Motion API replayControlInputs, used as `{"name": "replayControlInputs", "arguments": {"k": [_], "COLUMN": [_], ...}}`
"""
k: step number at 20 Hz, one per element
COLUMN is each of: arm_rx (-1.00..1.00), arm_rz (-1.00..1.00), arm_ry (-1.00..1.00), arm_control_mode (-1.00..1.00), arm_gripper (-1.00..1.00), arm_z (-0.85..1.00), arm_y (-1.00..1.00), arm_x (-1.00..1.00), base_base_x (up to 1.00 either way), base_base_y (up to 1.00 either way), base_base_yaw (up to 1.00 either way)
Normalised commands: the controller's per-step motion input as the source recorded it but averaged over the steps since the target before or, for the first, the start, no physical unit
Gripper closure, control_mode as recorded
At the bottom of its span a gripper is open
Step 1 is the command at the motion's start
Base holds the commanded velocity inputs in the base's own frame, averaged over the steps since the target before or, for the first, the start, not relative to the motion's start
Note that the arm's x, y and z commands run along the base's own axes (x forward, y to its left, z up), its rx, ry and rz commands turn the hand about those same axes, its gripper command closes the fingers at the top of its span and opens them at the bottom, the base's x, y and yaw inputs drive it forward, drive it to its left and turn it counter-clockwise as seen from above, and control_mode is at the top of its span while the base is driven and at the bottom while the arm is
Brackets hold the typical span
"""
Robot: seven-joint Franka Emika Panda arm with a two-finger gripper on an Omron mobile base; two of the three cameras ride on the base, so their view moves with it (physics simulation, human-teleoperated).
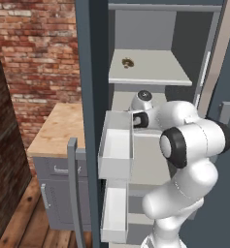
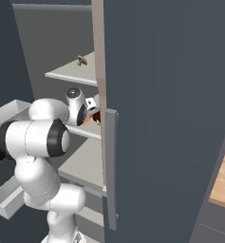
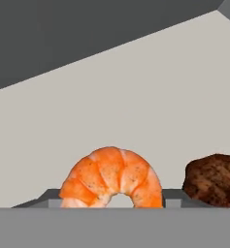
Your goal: Take the mushroom and shrimp from the highest rack and move them to the second highest rack where the steak and carrot are located, to maximize freezer space. Close the freezer door after rearranging.
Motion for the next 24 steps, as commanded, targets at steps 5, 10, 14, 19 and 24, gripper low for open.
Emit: {"name": "replayControlInputs", "arguments": {"k": [5,10,14,19,24], "arm_rx": [0.0,0.0,0.0,0.0,0.0], "arm_rz": [0.0,0.0,0.0,0.0,0.0], "arm_ry": [0.0,0.0,0.0,-0.01,-0.05], "arm_control_mode": [-1.0,-1.0,-1.0,-1.0,-1.0], "arm_gripper": [-1.0,-1.0,-1.0,-1.0,-1.0], "arm_z": [-0.4,-0.36,-0.27,-0.21,-0.14], "arm_y": [0.0,0.02,0.0,0.09,0.16], "arm_x": [0.39,0.13,0.0,-0.02,-0.11], "base_base_x": [0.0,0.0,0.0,0.0,0.0], "base_base_y": [0.0,0.0,0.0,0.0,0.0], "base_base_yaw": [0.0,0.0,0.0,0.0,0.0]}}
